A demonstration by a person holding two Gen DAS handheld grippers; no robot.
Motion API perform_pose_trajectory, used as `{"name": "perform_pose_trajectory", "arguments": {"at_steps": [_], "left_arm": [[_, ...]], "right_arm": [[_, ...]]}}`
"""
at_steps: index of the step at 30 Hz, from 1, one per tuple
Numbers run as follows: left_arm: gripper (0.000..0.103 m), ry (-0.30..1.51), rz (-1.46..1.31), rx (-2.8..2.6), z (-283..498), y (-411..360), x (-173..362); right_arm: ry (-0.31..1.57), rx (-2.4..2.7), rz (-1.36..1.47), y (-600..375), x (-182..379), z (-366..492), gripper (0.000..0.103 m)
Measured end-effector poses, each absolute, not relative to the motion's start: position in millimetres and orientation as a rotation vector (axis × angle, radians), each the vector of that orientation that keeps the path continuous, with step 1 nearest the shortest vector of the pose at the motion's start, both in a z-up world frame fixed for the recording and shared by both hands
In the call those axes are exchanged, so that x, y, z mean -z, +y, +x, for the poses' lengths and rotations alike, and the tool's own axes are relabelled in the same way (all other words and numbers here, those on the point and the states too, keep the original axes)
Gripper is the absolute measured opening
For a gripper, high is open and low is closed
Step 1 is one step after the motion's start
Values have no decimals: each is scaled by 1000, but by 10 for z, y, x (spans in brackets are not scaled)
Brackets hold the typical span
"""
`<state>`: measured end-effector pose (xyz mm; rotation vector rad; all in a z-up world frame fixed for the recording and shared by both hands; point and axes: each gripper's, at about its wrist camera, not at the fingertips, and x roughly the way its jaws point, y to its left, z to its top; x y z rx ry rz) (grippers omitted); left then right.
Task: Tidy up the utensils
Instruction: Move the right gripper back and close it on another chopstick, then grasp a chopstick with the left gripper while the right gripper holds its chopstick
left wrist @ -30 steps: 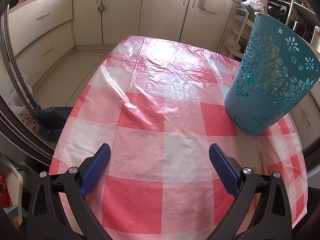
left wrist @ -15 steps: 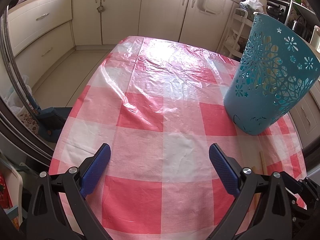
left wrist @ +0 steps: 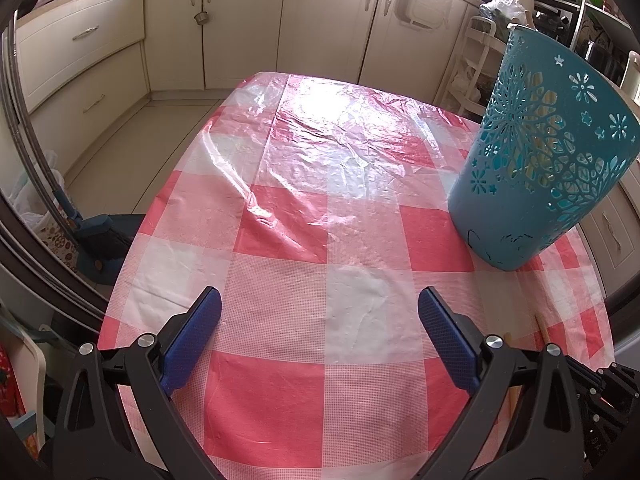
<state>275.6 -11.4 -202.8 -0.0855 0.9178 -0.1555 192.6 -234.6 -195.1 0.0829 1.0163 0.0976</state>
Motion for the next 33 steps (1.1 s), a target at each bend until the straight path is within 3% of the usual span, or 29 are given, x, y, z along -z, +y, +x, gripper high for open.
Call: {"name": "perform_pose_trajectory", "arguments": {"at_steps": [10,22,28,32,33], "left_arm": [[95,903,-95,127,2641,-127,1973],[92,955,120,308,2206,-1015,1918],[62,974,173,315,2178,-1152,1977],[7,968,211,384,2125,-1280,1939],[5,974,223,399,2115,-1317,1933]], "right_arm": [[971,-126,66,-2304,1986,1958,6],[963,-104,179,-2592,1977,1891,6],[959,-116,194,-2620,1983,1876,6],[958,-121,197,-2628,1989,1883,6],[958,-122,197,-2630,1989,1884,6]]}}
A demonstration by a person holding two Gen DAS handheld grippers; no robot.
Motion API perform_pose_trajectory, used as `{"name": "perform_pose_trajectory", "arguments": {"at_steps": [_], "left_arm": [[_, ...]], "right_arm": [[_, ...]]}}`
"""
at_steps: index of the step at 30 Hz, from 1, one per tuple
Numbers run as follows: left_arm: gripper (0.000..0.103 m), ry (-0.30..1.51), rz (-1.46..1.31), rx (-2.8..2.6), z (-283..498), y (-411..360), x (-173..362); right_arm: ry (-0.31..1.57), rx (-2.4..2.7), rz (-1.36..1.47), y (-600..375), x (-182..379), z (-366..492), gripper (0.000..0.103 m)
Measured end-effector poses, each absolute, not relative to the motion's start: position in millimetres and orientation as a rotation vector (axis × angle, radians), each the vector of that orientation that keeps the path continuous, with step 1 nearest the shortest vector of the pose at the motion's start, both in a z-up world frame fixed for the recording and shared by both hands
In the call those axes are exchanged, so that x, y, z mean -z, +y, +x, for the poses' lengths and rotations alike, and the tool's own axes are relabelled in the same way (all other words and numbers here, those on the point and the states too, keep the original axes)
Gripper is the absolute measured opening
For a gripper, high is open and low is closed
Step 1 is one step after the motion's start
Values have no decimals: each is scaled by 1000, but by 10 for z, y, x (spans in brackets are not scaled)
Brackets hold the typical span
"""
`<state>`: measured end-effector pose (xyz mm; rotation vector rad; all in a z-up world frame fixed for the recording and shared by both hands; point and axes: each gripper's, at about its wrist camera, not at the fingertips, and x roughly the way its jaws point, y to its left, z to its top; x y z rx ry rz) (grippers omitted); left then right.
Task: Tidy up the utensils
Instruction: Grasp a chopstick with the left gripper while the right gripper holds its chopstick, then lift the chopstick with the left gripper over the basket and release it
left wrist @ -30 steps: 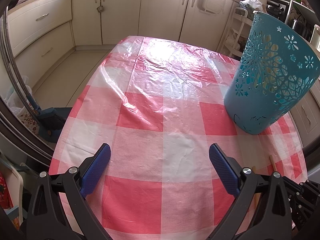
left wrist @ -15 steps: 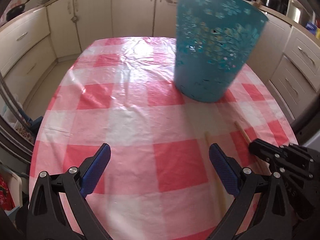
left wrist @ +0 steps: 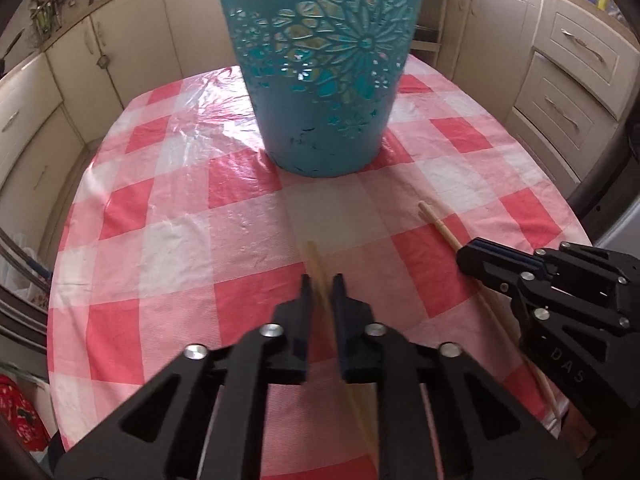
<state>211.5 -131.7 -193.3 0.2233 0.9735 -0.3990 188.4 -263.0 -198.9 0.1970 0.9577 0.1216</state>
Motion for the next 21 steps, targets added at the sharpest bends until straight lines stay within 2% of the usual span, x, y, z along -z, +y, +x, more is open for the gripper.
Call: {"name": "perform_pose_trajectory", "arguments": {"at_steps": [5,8,14,18,21], "left_arm": [[4,1025,162,444,2131,-1235,1858],[4,1013,57,426,2199,-960,1635],[4,767,-87,417,2388,-544,584],[4,564,-114,438,2602,-678,-62],[4,467,-134,437,2842,-874,-258]], "right_arm": [[958,-129,213,-2659,1993,1888,6],[958,-132,220,-2671,1994,1891,6],[960,-134,236,-2678,2000,1907,6],[959,-138,243,-2684,2001,1909,6],[956,-143,252,-2698,2008,1903,6]]}}
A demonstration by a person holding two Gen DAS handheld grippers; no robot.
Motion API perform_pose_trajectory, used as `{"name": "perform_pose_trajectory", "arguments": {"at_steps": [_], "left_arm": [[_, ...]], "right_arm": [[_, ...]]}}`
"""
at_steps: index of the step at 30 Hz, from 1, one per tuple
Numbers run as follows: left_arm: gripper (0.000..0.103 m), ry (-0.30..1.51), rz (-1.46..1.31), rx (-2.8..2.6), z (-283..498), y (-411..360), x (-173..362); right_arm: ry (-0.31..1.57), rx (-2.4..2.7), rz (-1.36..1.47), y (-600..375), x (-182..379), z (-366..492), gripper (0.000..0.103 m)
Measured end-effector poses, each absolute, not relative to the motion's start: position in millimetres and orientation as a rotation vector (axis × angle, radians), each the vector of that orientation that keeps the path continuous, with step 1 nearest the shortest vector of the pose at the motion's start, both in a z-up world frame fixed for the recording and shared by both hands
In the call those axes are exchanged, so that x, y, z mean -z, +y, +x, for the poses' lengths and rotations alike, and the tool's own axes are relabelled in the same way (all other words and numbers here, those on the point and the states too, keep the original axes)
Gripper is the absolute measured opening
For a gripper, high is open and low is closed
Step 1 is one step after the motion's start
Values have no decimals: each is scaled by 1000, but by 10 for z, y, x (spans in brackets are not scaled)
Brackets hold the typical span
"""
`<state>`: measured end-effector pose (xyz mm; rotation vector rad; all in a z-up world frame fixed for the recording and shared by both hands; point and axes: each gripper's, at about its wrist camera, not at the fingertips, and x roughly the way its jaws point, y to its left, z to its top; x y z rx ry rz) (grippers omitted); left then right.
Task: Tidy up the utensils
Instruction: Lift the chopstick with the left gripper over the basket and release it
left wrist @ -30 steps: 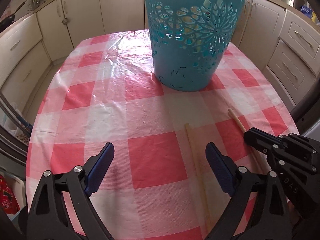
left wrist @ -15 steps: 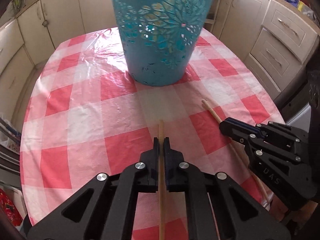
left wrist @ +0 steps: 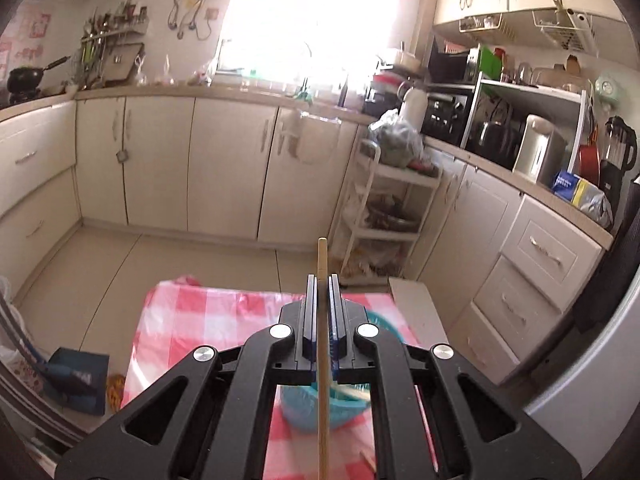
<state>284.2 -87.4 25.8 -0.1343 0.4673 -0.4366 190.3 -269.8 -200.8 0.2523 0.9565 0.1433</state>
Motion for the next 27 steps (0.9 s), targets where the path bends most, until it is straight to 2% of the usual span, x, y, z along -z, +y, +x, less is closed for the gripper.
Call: {"name": "perform_pose_trajectory", "arguments": {"at_steps": [12,27], "left_arm": [[5,317,-171,356,3502,-1458,-91],[5,372,-113,355,3507,-1439,203]], "right_arm": [[953,-160,282,-2730,2025,1936,6],[950,-160,258,-2717,2018,1947,6]]}}
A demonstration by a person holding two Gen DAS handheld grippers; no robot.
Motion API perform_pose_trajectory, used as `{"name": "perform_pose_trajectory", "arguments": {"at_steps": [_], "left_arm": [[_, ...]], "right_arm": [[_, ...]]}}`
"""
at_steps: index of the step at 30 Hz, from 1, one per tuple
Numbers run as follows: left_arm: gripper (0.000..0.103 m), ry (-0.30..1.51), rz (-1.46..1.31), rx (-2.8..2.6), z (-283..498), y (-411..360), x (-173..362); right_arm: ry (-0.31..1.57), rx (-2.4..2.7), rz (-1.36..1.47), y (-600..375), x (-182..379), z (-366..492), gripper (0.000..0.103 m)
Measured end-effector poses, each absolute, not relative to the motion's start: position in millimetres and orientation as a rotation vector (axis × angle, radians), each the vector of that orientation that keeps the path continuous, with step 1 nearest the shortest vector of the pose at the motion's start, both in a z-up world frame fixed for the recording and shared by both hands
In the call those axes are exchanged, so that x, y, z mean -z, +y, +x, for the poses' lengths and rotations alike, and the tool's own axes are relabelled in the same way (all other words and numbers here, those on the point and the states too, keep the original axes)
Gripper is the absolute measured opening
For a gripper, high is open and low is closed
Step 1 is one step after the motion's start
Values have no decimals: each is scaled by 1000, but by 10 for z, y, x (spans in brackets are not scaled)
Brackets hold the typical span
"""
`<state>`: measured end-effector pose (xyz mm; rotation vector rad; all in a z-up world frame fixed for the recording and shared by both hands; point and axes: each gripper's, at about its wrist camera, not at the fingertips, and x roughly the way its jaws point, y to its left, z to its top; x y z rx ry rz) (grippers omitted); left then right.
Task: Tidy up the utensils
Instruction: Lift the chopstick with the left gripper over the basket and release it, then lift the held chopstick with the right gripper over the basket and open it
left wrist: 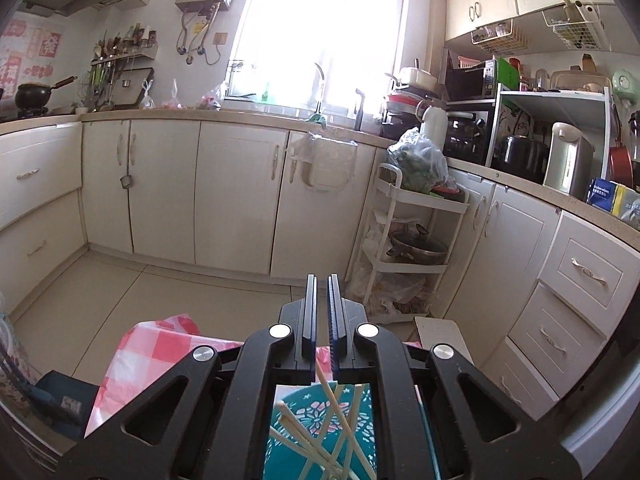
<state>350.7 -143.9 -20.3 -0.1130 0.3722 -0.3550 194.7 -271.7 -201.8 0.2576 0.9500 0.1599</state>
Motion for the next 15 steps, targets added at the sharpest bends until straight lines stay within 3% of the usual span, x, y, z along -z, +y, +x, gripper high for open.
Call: {"name": "perform_pose_trajectory", "arguments": {"at_steps": [4,7,9,15], "left_arm": [[8,390,-81,359,3331,-1343,239],[26,376,-81,335,3125,-1146,235],[46,361,-95,293,2952,-938,267],[61,532,-136,199,2683,-423,933]], "right_arm": [[965,-174,255,-2723,2007,1955,8],[967,-181,234,-2710,2000,1932,8],[961,-173,186,-2653,1996,1922,8],[947,-155,129,-2598,2002,1922,6]]}}
